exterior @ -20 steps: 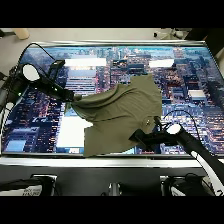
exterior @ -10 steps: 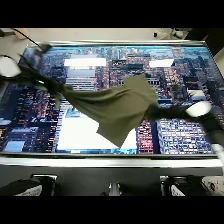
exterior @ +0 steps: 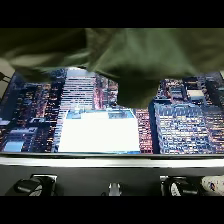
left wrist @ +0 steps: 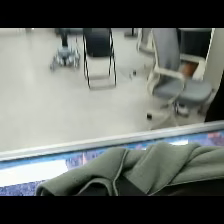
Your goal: Fold the shirts.
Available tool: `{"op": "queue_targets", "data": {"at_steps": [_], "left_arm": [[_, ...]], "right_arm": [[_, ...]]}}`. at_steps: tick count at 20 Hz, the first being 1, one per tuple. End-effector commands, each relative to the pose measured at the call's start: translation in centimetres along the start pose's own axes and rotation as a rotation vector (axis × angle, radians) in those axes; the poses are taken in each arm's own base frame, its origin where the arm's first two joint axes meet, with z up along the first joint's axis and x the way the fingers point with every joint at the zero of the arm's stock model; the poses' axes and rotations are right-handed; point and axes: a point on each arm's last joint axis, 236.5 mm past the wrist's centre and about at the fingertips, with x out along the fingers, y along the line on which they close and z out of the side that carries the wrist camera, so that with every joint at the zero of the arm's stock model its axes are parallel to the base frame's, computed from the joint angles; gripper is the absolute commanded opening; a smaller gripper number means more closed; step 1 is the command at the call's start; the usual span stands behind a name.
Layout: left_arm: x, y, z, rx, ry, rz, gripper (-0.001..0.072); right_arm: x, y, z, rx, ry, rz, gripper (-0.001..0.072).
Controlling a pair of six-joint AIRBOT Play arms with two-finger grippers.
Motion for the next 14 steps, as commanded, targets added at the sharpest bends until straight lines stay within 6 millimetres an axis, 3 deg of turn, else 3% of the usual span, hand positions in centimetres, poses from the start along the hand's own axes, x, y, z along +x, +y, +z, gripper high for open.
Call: {"op": "queue_targets", "data": {"at_steps": [1,3,4,5,7,10,12,14], "left_arm": [[-2.3,0.4,-3.2,-0.029,0.125,0.022,0.0031],[0.2,0.7,-8.5,-0.034,0.318,0.031,0.0031],[1.9,0.8,-11.7,-0.038,0.411,0.031,0.0031],[3.4,0.9,-15.1,-0.043,0.506,0.033,0.0031],[5.9,1.2,-23.8,-0.057,0.741,0.037,0.0031],[7.4,1.3,-37.5,-0.087,1.094,0.036,0.0031],[9.3,1.4,-43.3,-0.102,1.207,0.036,0.0031],[12.5,1.6,-46.0,-0.093,1.244,0.025,0.0030]], "right_arm": [[-1.7,-0.9,0.9,-0.025,0.003,-0.062,0.0018],[0.6,-2.6,-4.2,-0.029,0.201,-0.096,0.0019],[1.8,-3.9,-8.3,-0.025,0.361,-0.123,0.0019],[2.6,-5.1,-13.0,-0.013,0.545,-0.145,0.0019],[4.6,-7.1,-23.1,0.034,0.884,-0.146,0.0021],[9.2,-7.5,-37.5,0.180,1.167,-0.044,0.0021],[13.0,-7.2,-44.6,0.331,1.205,-0.007,0.0021],[16.5,-7.0,-49.3,0.479,1.177,-0.006,0.0020]]}}
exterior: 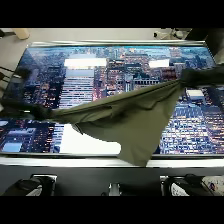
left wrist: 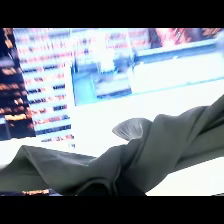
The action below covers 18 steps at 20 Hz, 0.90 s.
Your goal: Fold the shirts.
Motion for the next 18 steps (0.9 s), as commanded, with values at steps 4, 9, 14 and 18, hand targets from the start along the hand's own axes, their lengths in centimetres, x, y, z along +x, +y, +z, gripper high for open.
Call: {"op": "queue_targets", "data": {"at_steps": [4,9,14,18], "left_arm": [[12.7,0.6,3.5,-0.020,0.189,-0.008,0.0031],[13.1,1.0,6.4,0.035,0.310,-0.025,0.0719],[11.3,1.2,1.2,0.034,0.405,-0.076,0.0593],[16.0,-1.5,-5.7,-0.048,0.486,-0.199,0.0621]], "right_arm": [[15.3,0.8,-1.5,0.390,0.131,0.256,0.0021],[13.3,0.3,-0.7,0.388,0.136,0.284,0.0559],[8.3,-7.7,-10.0,0.337,0.482,0.101,0.0548],[9.2,-8.4,-16.5,0.373,0.648,0.093,0.0550]]}}
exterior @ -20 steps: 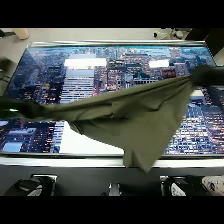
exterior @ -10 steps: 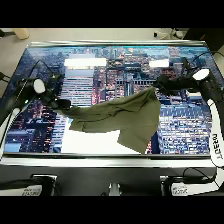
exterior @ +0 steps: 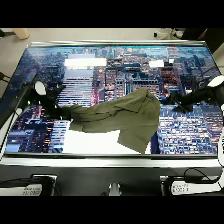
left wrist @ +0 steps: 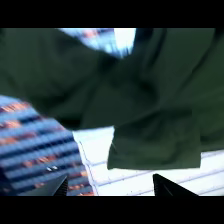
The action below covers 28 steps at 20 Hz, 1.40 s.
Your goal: Fold the shirts.
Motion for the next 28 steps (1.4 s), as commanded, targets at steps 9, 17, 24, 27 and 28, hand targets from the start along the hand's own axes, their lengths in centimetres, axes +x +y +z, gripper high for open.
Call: {"op": "queue_targets", "data": {"at_steps": [9,17,24,27,28], "left_arm": [[5.7,-2.0,0.8,-0.074,-0.118,-0.126,0.0282],[1.1,-3.0,0.9,-0.033,-0.220,-0.129,0.0031],[-36.5,-5.6,0.3,0.156,-1.168,0.098,0.0031],[-56.5,-6.8,-12.2,0.106,-1.749,0.193,0.0031],[-59.9,-7.5,-16.6,0.096,-1.878,0.178,0.0031]], "right_arm": [[5.6,-3.8,-7.0,0.056,0.208,-0.058,0.0599],[12.3,-0.2,-5.9,-0.037,0.139,-0.073,0.0062],[-20.1,17.8,3.0,-0.493,-0.755,0.027,0.0018],[-44.2,26.0,-8.3,-0.706,-1.474,-0.003,0.0018],[-48.3,27.0,-13.1,-0.739,-1.615,0.010,0.0018]]}}
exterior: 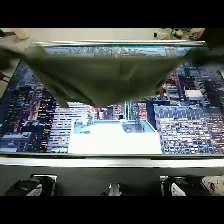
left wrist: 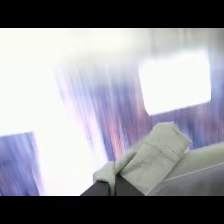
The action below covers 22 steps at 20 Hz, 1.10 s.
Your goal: Fold the shirts.
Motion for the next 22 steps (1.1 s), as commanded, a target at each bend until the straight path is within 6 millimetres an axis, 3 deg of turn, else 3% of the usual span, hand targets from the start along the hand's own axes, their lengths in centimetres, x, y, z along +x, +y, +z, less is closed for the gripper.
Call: {"op": "queue_targets", "data": {"at_steps": [1,2,4,7,9,12,17,20,22], "left_arm": [[-18.6,0.3,13.4,-0.003,-0.537,0.092,0.0031],[-20.3,-0.5,13.7,-0.012,-0.571,0.059,0.0031],[-21.1,-0.8,13.0,-0.015,-0.556,0.049,0.0031],[-19.1,0.5,11.4,0.005,-0.462,0.107,0.0031],[-15.9,1.9,8.9,0.010,-0.321,0.156,0.0031],[-8.8,3.1,2.7,-0.002,-0.044,0.171,0.0031],[6.2,4.9,-12.0,-0.010,0.357,0.169,0.0032],[14.5,5.6,-20.4,-0.043,0.511,0.161,0.0032],[17.9,5.8,-26.0,-0.098,0.646,0.165,0.0032]], "right_arm": [[-22.4,7.2,13.2,-0.201,-0.635,-0.068,0.0018],[-25.3,8.3,13.0,-0.203,-0.677,-0.066,0.0019],[-27.3,8.6,11.9,-0.170,-0.670,-0.077,0.0019],[-25.8,6.6,10.0,-0.177,-0.564,-0.155,0.0019],[-23.6,4.7,8.9,-0.178,-0.470,-0.203,0.0019],[-16.9,1.2,5.0,-0.140,-0.204,-0.240,0.0020],[0.2,-6.4,-7.6,0.004,0.368,-0.234,0.0019],[10.5,-10.5,-12.4,0.125,0.449,-0.234,0.0019],[15.2,-11.4,-16.3,0.317,0.500,-0.227,0.0020]]}}
